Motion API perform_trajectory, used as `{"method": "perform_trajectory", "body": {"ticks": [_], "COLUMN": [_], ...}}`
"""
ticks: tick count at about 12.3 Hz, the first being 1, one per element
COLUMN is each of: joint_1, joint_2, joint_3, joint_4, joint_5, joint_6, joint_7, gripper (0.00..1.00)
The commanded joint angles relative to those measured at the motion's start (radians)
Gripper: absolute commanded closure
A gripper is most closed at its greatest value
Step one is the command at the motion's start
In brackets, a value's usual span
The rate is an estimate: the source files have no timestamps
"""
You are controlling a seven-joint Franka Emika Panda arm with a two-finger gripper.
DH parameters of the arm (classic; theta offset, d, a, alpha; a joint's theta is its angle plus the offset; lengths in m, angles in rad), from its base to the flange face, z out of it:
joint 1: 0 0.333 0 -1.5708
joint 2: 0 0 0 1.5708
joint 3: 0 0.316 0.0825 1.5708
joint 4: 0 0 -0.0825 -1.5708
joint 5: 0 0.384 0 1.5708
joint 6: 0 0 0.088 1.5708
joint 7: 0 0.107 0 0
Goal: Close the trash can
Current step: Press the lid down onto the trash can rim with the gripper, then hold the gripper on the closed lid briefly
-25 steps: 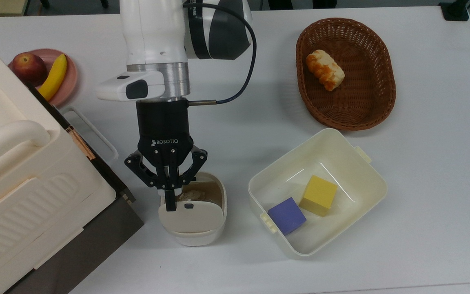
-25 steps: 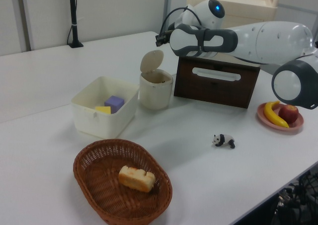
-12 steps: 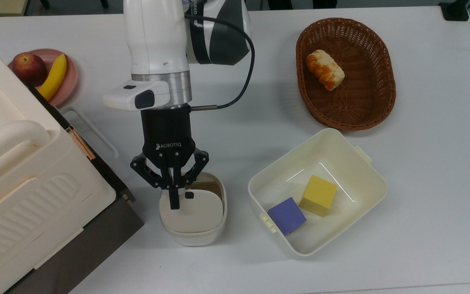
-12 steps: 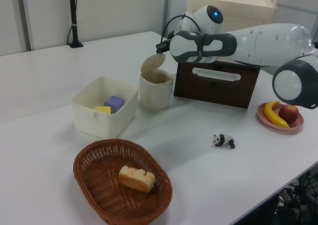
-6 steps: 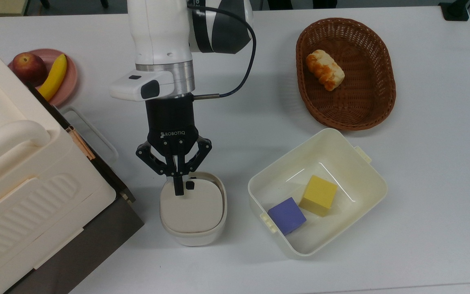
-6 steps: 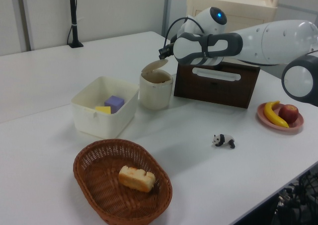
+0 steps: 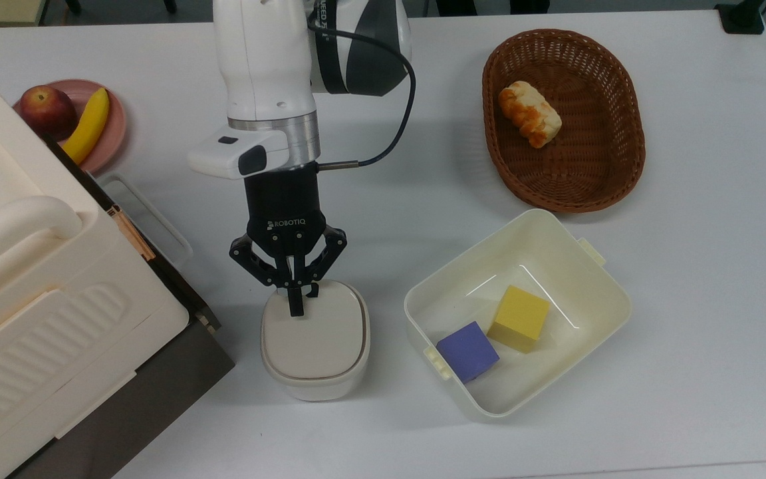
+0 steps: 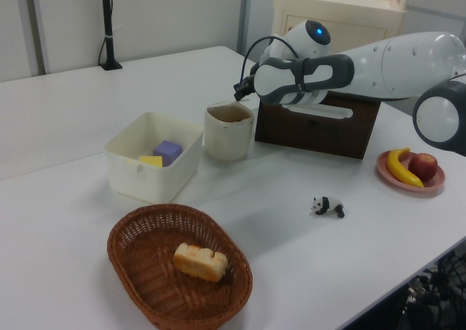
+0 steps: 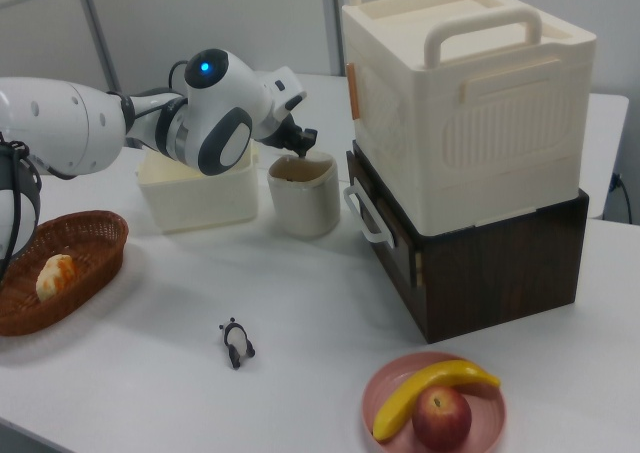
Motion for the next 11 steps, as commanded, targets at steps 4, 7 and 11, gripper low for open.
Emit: {"method": "perform_trajectory", "body": {"ticks": [4,7,11], "joint_1": [0.004,0.005,0.010], "joint_2": [-0.052,-0.048,-0.025], "joint_3": [0.002,0.002,0.001], "joint_4": [-0.106,-0.113,-0.113], "joint_5": [-0.004,-0.006,-0.007], "joint_6": [0.012,0.012,0.012], "joint_7": [-0.029,-0.043,-0.043], "gripper": [1.00,1.00,1.00]}}
